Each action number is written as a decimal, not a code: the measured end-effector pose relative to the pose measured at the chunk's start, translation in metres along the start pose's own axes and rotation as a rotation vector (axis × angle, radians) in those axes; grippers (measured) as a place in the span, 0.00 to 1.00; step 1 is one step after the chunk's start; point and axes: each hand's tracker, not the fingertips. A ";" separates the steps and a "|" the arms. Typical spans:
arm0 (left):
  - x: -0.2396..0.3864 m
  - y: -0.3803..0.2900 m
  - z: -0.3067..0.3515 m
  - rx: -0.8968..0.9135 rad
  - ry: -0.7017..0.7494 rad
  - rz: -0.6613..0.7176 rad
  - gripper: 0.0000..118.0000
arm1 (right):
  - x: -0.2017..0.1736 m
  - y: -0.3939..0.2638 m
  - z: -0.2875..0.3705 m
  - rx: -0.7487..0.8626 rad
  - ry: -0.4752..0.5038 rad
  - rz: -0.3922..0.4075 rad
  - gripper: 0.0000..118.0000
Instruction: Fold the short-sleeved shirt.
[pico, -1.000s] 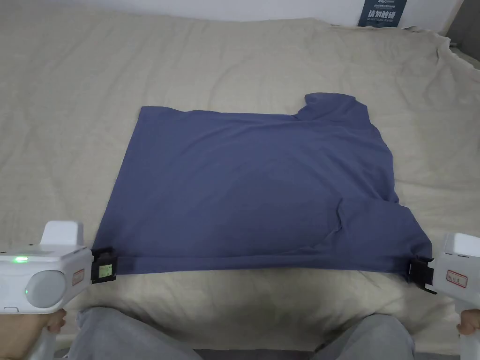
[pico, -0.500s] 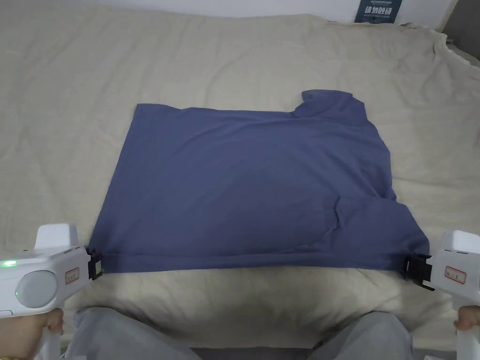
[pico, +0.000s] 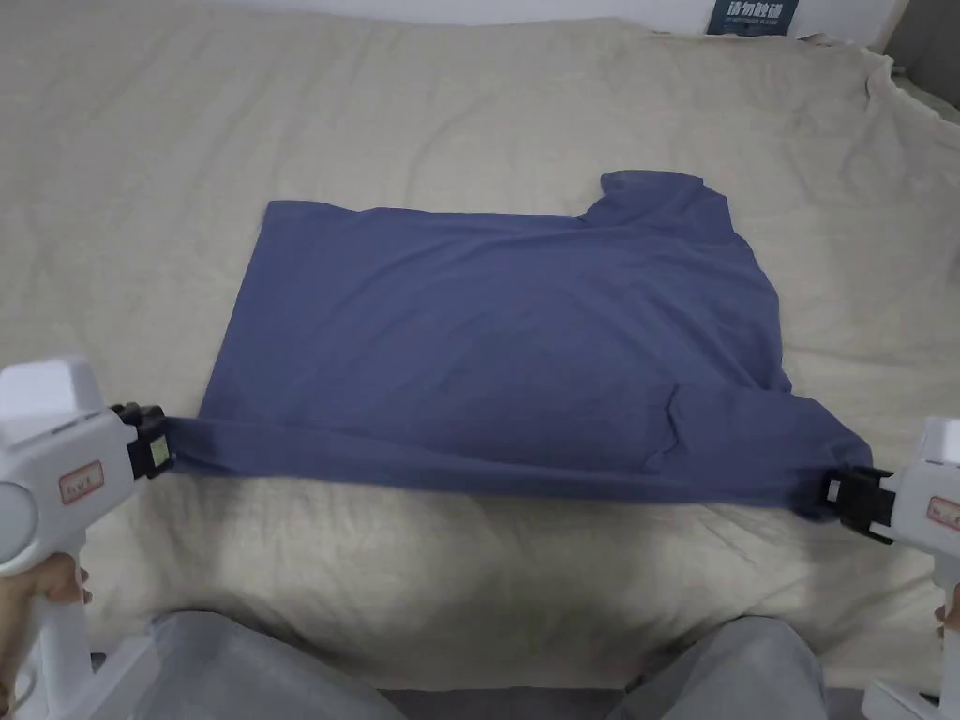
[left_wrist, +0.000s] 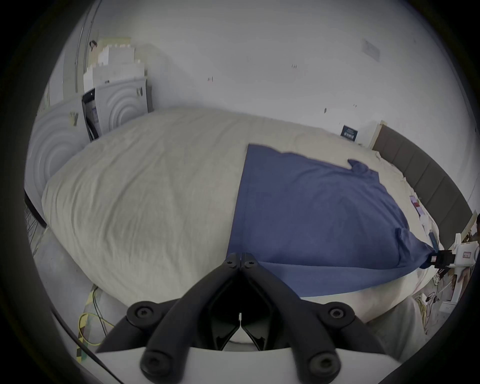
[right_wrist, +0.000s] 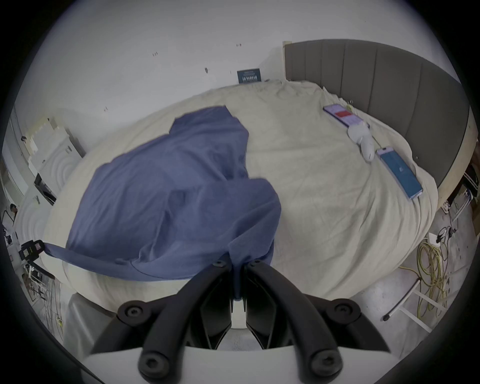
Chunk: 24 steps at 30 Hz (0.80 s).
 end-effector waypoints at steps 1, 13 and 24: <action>0.001 0.006 0.000 0.013 0.004 0.003 0.00 | 0.000 0.006 0.003 0.013 0.001 0.001 0.04; 0.037 0.093 -0.065 0.090 0.081 -0.009 0.00 | -0.046 0.117 -0.016 0.070 -0.038 0.128 0.04; 0.057 0.123 -0.189 -0.038 0.162 -0.095 0.00 | -0.063 0.174 -0.130 -0.076 -0.114 0.101 0.04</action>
